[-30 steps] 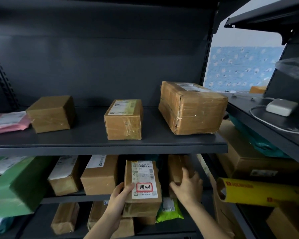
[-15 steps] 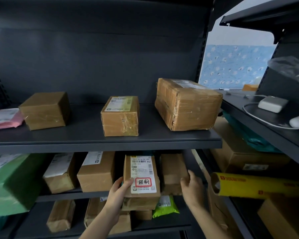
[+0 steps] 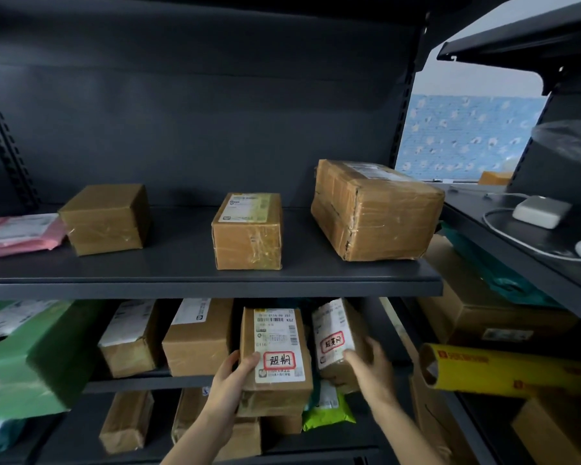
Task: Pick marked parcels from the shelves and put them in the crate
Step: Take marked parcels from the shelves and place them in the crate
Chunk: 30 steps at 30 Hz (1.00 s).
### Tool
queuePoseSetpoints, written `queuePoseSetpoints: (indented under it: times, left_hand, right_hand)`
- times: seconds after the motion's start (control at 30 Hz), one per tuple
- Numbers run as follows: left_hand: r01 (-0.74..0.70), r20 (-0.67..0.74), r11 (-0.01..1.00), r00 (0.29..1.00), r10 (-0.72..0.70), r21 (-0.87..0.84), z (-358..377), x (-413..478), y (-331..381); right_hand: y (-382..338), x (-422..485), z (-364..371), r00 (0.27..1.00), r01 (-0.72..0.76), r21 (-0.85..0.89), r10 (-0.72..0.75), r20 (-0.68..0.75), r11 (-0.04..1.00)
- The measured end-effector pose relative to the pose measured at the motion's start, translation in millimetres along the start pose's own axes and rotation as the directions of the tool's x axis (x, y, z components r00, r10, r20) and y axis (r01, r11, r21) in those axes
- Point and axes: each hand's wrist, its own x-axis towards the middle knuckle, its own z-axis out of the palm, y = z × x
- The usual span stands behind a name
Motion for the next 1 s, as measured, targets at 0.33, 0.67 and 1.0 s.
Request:
queuePoseSetpoints:
  times: [0.33, 0.67, 1.0]
  left_hand:
    - [-0.03, 0.04, 1.0, 0.999, 0.03, -0.008, 16.5, -8.3, 2.6]
    - [-0.062, 0.123, 0.998, 0.99, 0.061, 0.003, 12.3, -34.9, 1.7]
    - [-0.132, 0.099, 0.99, 0.986, 0.137, -0.058, -41.9, -79.7, 10.5]
  right_hand:
    - [8.5, -35.3, -28.4, 0.976, -0.205, 0.563, 0.123, 0.179, 0.801]
    - [12.9, -58.3, -33.0, 0.965, -0.173, 0.616, 0.008, 0.261, 0.768]
    - [0.3, -83.8, -13.0, 0.914, -0.057, 0.56, -0.183, 0.362, 0.826]
